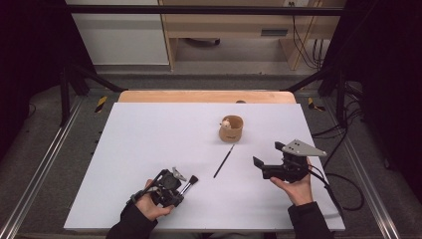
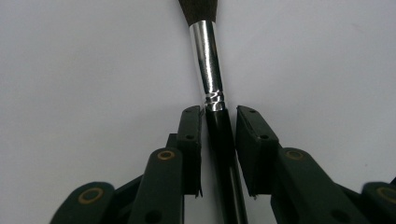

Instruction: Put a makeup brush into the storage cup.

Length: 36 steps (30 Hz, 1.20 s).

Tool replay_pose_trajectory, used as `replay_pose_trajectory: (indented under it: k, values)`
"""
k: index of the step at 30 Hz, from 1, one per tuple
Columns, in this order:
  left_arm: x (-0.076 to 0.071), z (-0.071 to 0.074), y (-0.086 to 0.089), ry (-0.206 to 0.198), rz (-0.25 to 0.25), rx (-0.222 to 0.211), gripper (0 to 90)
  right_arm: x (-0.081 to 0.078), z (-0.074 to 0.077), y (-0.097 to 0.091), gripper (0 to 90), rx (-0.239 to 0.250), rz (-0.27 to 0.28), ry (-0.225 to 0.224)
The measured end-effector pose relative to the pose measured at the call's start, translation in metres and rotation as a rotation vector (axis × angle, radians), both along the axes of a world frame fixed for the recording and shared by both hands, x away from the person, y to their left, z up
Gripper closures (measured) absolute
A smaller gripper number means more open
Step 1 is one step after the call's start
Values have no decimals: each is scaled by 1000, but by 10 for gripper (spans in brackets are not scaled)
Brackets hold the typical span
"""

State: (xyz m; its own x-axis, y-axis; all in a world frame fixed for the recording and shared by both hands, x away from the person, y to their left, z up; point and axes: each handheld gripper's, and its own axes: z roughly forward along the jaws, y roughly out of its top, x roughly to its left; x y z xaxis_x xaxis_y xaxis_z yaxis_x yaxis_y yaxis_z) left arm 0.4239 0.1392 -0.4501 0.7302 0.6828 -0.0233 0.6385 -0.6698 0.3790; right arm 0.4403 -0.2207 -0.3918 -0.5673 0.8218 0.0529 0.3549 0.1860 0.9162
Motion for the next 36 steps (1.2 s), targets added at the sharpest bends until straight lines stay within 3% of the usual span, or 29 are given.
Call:
replay_pose_trajectory:
  k: [14,27,31,36]
  values:
    - [0,1,-1,1,-2,21,785,1,-1,1,70,1,5,5]
    - [0,1,-1,-1,-12,14,788,1,-1,1,70,3,6,8]
    - [0,3,1,7,-36,0,789,1,-1,1,70,3,7,8]
    - [-3,9,2,-29,-40,-16,789,0,-1,1,71,6,9,6]
